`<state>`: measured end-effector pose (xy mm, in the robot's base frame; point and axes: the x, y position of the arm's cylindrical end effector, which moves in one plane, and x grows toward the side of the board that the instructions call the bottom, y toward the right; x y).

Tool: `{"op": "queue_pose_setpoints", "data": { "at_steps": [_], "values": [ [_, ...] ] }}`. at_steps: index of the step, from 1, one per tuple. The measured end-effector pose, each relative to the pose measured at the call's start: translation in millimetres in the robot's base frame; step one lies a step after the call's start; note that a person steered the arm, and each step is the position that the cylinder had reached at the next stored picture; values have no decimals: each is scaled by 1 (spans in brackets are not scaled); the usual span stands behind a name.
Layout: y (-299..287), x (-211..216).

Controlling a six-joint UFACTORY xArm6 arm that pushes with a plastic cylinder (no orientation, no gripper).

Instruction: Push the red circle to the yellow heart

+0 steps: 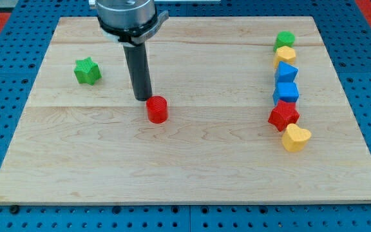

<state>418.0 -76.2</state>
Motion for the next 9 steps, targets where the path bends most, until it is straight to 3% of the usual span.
{"op": "queue_pose_setpoints", "data": {
  "at_steps": [2,3,4,7,8,9],
  "values": [
    [47,79],
    [1,77],
    [-6,101],
    [115,115],
    [137,124],
    [123,126]
  ]
}}
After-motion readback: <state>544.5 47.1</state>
